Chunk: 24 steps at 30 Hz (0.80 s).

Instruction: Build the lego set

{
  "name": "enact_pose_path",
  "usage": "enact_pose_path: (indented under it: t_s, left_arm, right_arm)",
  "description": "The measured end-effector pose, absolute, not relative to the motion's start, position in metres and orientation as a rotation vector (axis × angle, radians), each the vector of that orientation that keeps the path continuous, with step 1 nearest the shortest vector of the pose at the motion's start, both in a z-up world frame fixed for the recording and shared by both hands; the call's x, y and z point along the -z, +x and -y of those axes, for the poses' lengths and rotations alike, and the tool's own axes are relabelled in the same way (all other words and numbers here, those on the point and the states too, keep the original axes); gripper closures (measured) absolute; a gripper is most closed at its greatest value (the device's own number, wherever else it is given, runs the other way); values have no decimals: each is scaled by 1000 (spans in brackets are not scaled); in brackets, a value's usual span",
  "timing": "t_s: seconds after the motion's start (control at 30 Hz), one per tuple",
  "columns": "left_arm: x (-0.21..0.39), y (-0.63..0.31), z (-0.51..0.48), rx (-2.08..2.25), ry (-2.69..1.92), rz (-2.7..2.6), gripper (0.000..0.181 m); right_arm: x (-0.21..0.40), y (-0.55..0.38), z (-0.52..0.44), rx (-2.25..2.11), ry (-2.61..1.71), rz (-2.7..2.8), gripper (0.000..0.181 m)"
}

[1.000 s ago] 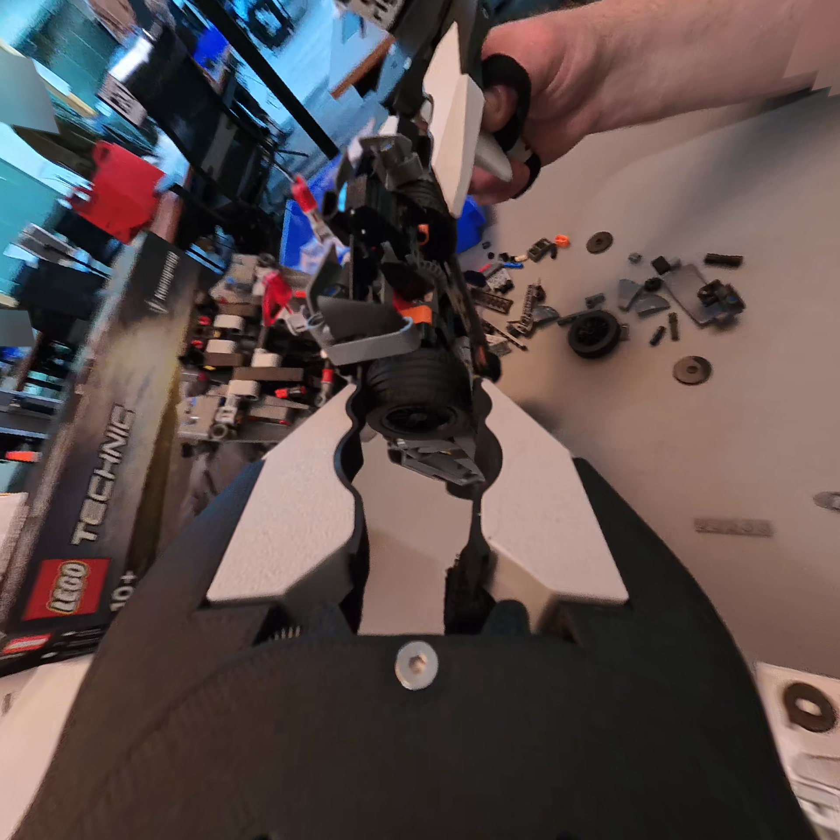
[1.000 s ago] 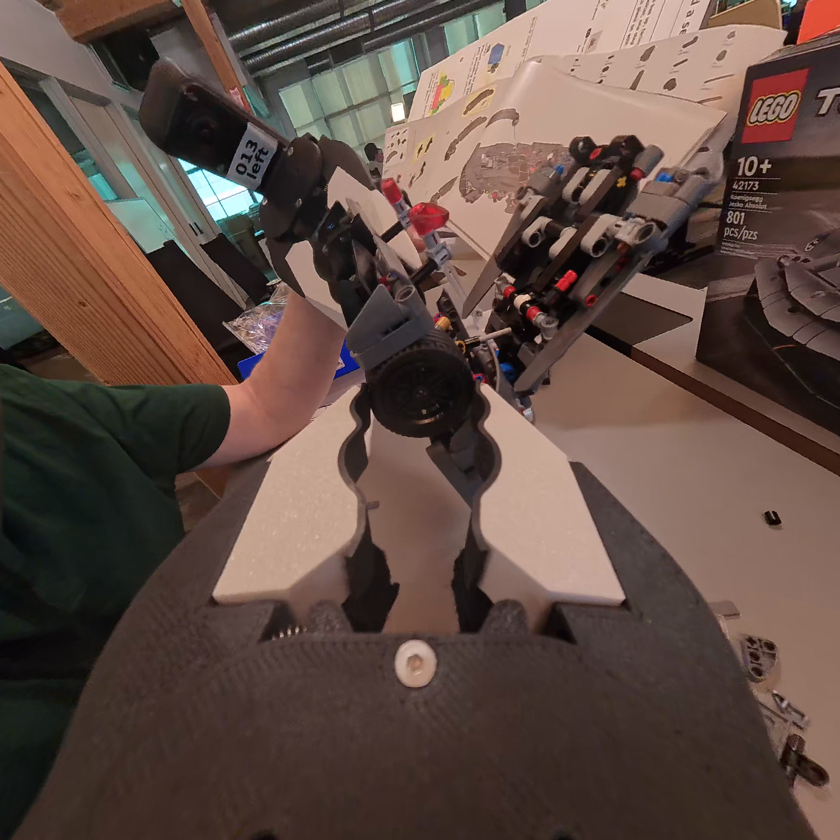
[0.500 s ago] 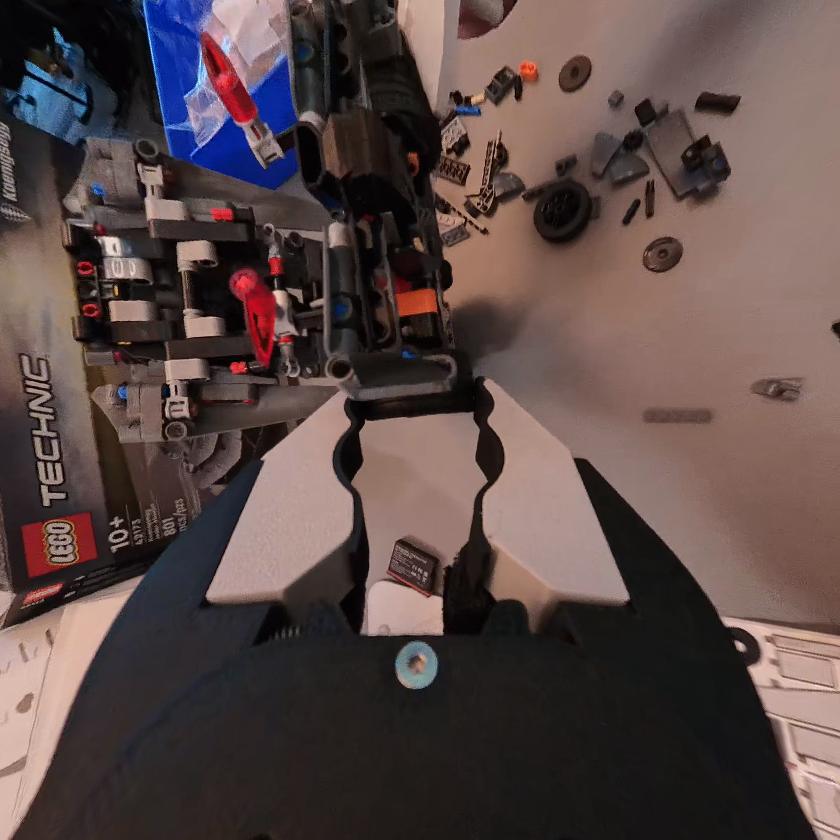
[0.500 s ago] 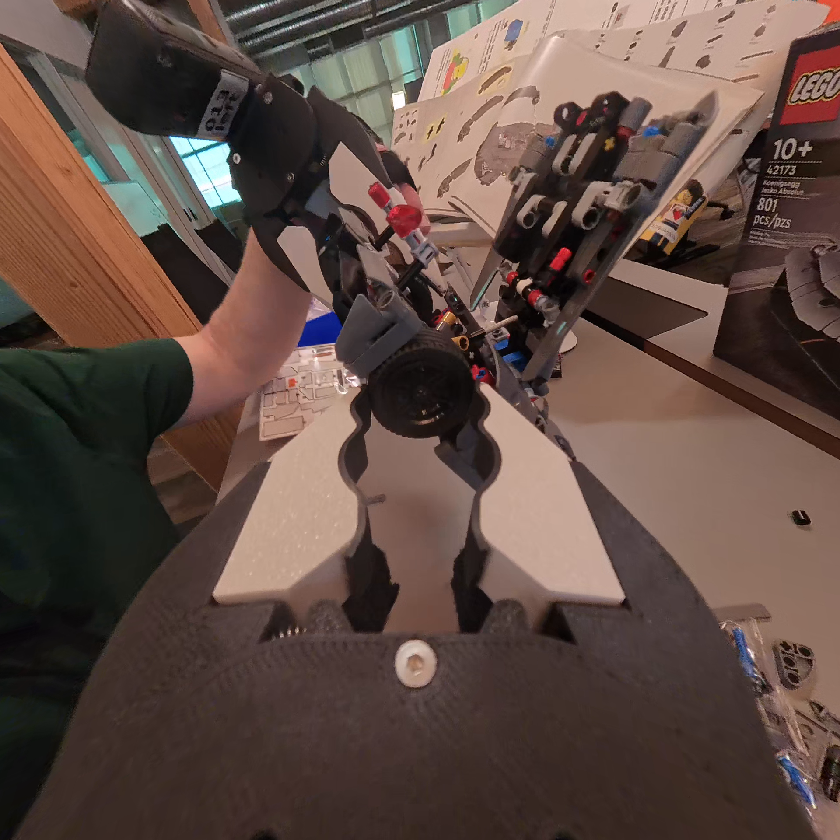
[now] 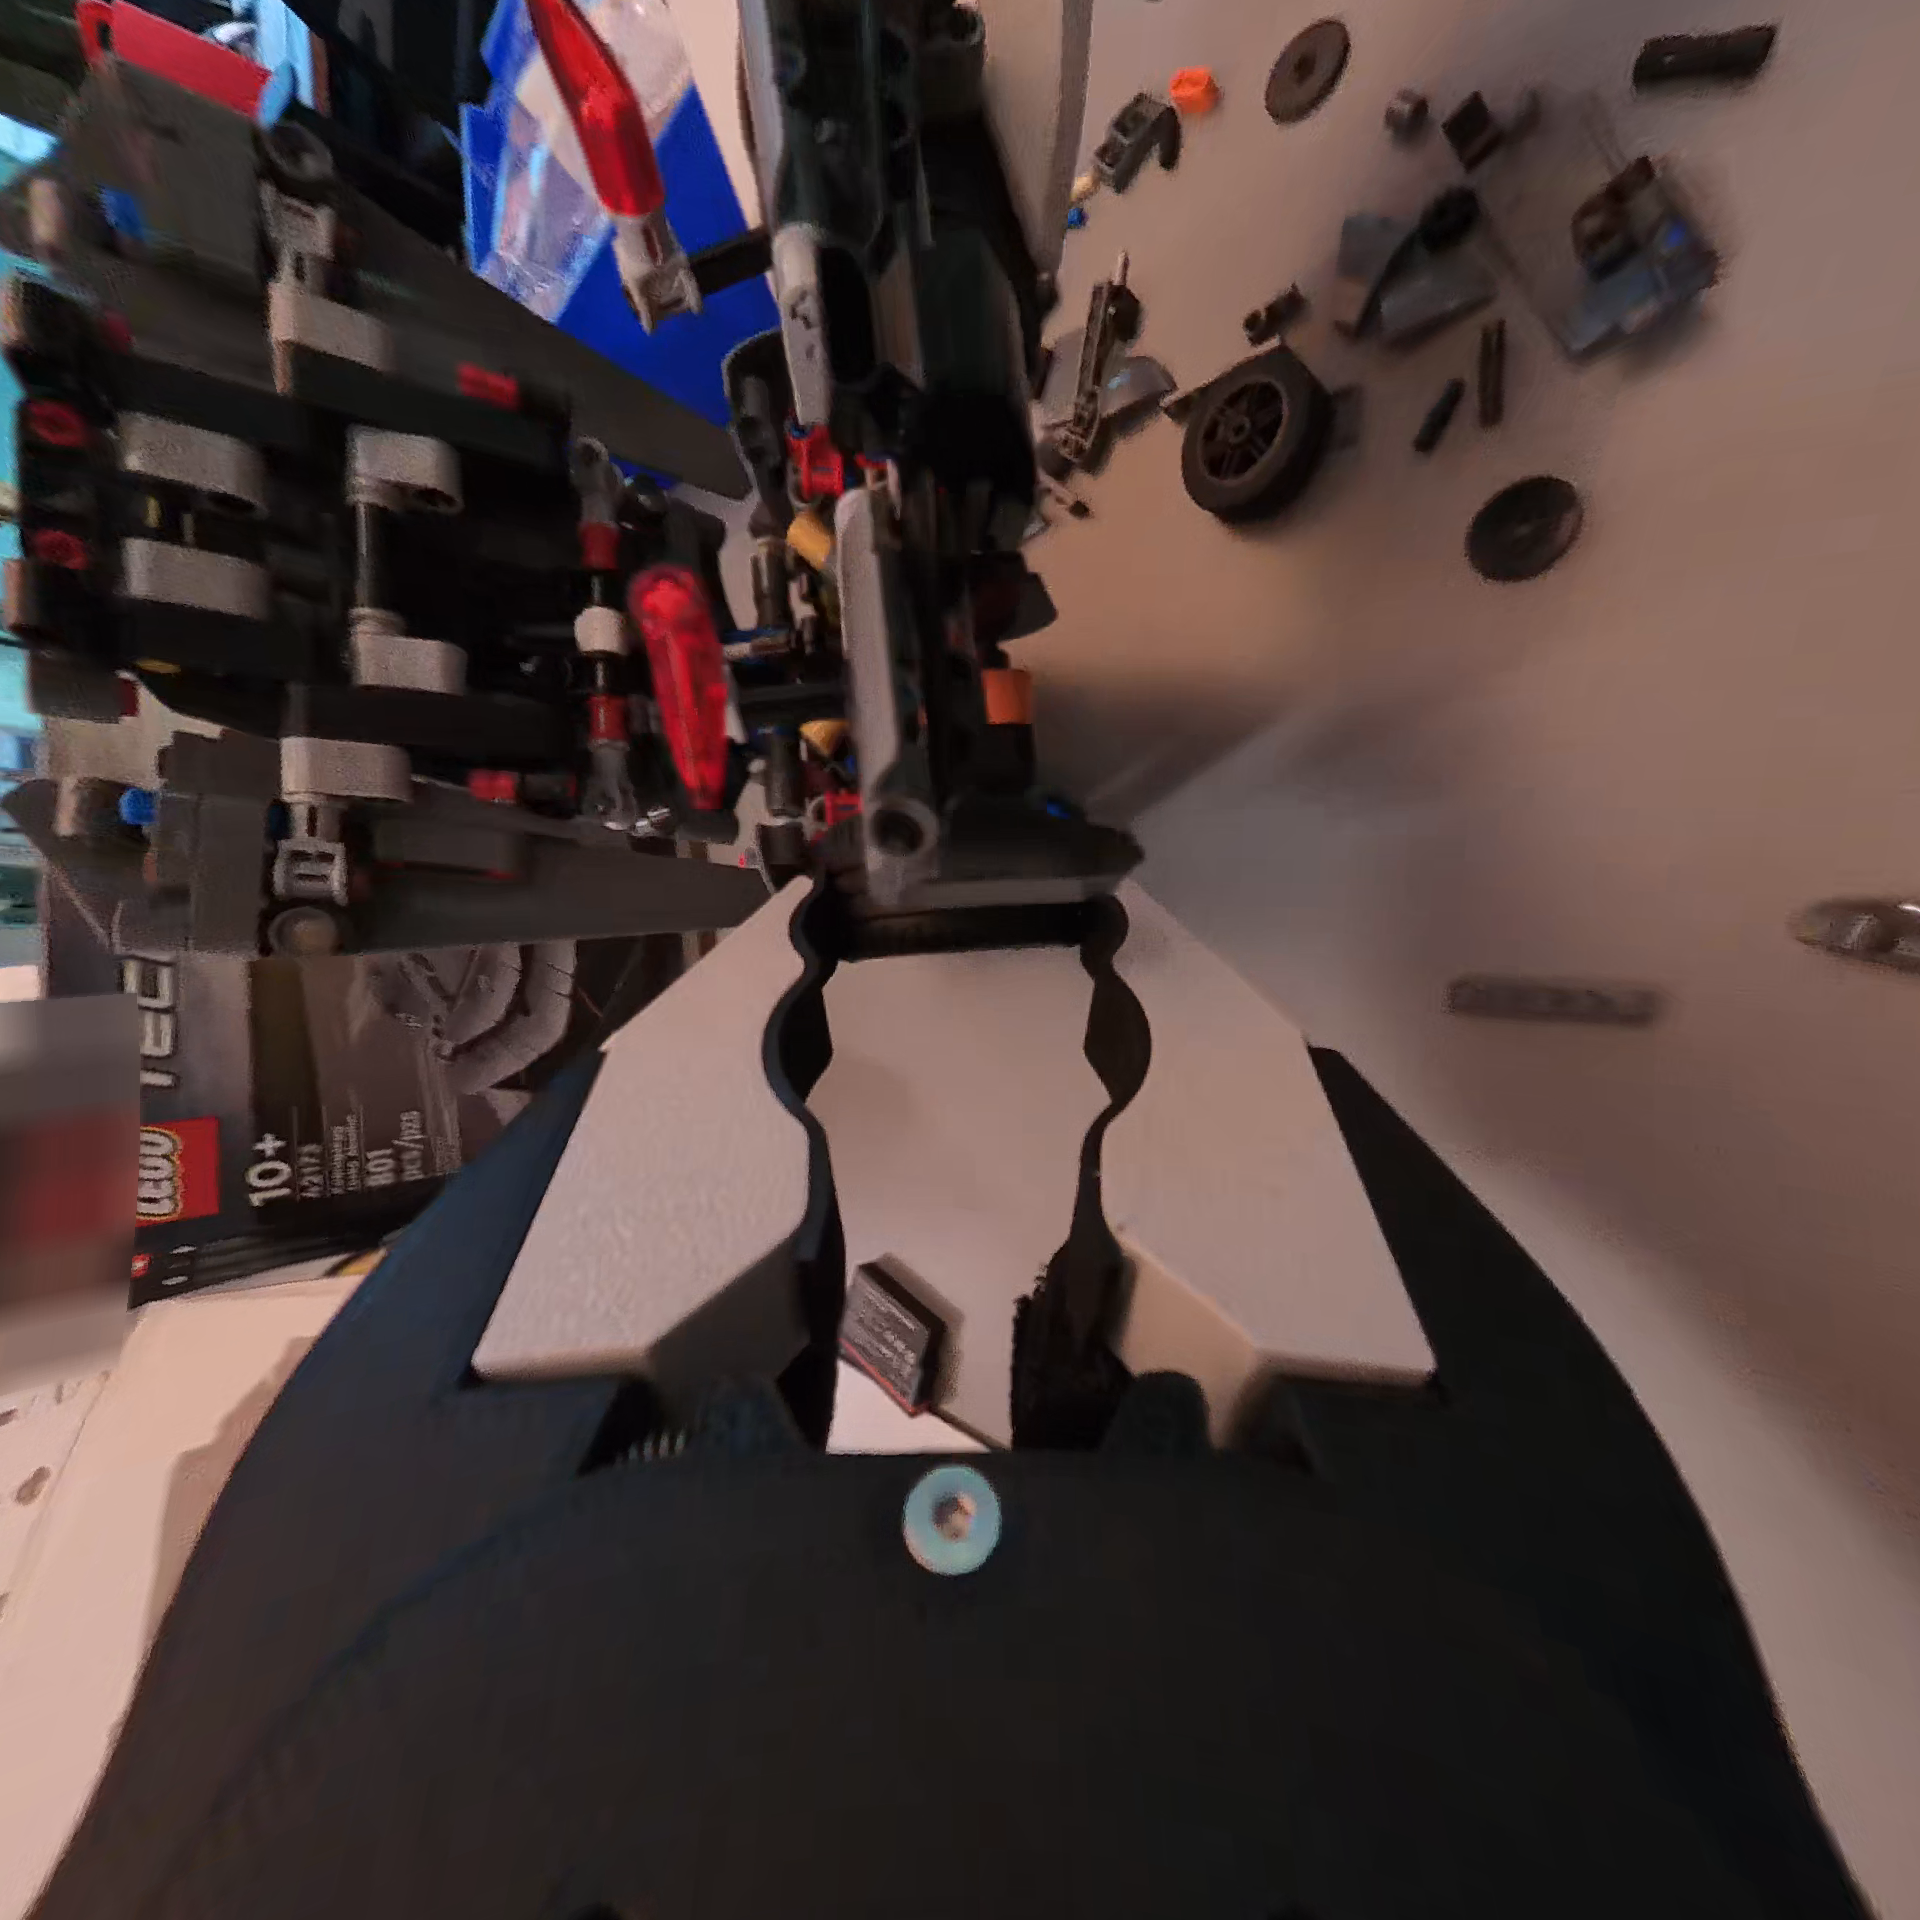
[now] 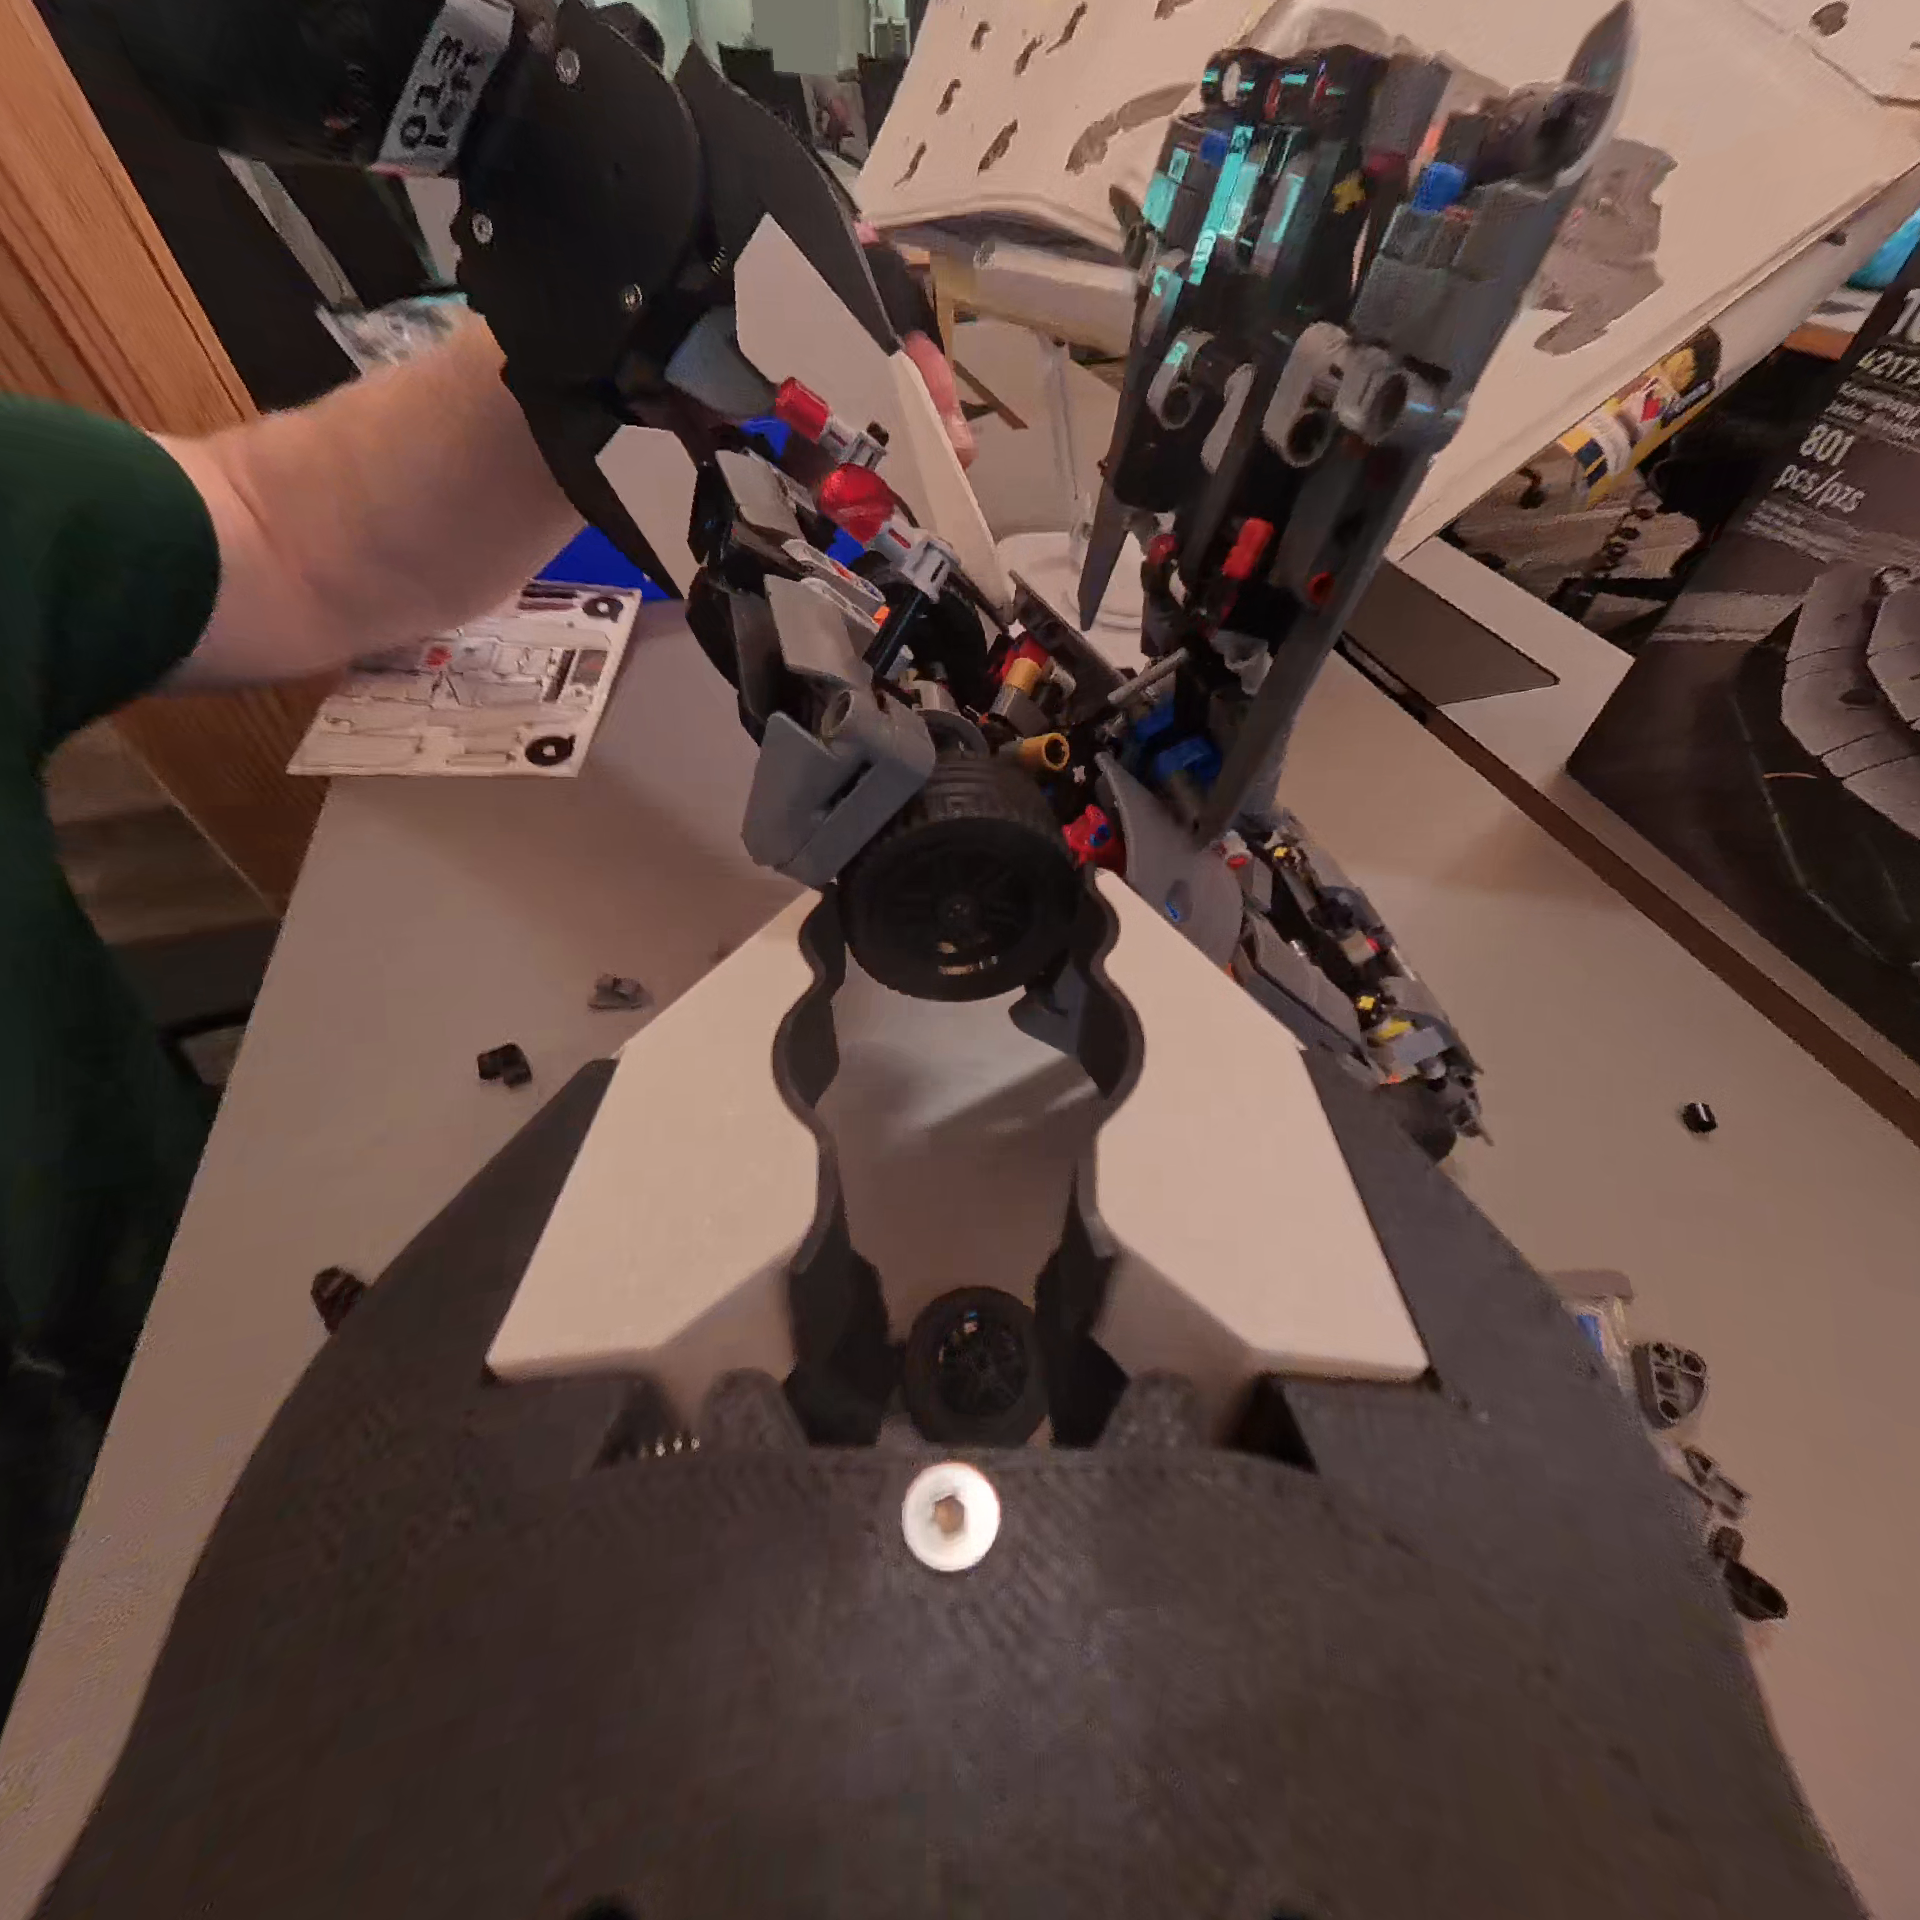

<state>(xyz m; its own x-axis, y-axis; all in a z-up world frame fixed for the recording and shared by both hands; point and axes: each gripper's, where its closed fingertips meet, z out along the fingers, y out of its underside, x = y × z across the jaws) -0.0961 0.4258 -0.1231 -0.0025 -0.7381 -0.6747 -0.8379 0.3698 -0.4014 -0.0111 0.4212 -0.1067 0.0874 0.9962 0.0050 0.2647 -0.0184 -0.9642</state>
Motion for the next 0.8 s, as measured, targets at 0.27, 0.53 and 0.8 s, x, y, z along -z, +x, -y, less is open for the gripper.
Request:
enact_pose_path:
  t_s: [0.27,0.53,0.8]
  left_arm:
    - [176,-101,-426,-223,-1362,-1811,136]
    - [217,-110,-435,-270,-1371,-1847,137]
    - [243,-115,-441,-298,-1376,-1887,137]
  right_arm:
    - [162,-13,-413,-677,-1419,1536,138]
    - [202,-18,-416,-548,-1453,1648,140]
    - [229,-21,-420,-482,-1510,1703,141]
